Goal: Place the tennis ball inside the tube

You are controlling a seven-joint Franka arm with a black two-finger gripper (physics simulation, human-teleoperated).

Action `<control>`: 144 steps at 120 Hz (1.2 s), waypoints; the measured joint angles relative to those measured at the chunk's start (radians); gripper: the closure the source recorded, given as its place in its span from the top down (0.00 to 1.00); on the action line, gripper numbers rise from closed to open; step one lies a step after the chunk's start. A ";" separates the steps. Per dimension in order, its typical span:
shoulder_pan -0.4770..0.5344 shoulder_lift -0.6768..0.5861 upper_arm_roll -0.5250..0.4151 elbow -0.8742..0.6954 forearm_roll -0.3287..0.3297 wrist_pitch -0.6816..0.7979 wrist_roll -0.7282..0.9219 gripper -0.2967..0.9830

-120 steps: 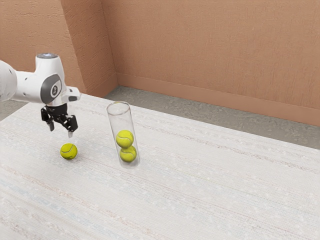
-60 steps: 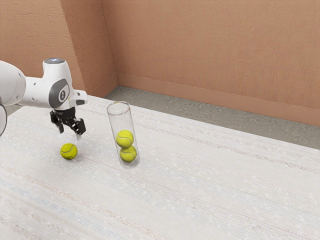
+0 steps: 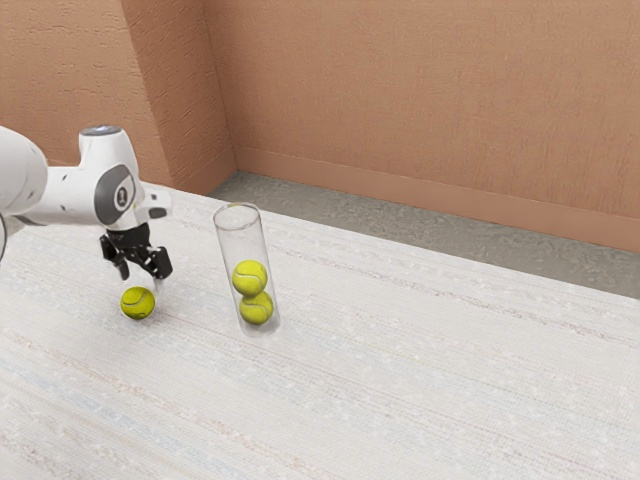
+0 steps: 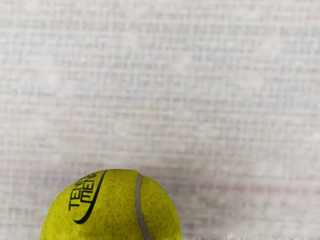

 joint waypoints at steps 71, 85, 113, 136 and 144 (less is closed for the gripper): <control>-0.011 -0.074 0.008 -0.111 0.016 0.003 0.012 0.77; -0.015 -0.072 0.009 -0.111 0.014 0.015 0.016 0.77; -0.011 -0.063 0.020 -0.109 0.013 0.033 0.026 0.77; 0.000 -0.036 0.017 -0.109 0.006 0.050 0.037 0.77; 0.007 -0.025 0.016 -0.109 -0.001 0.056 0.042 0.77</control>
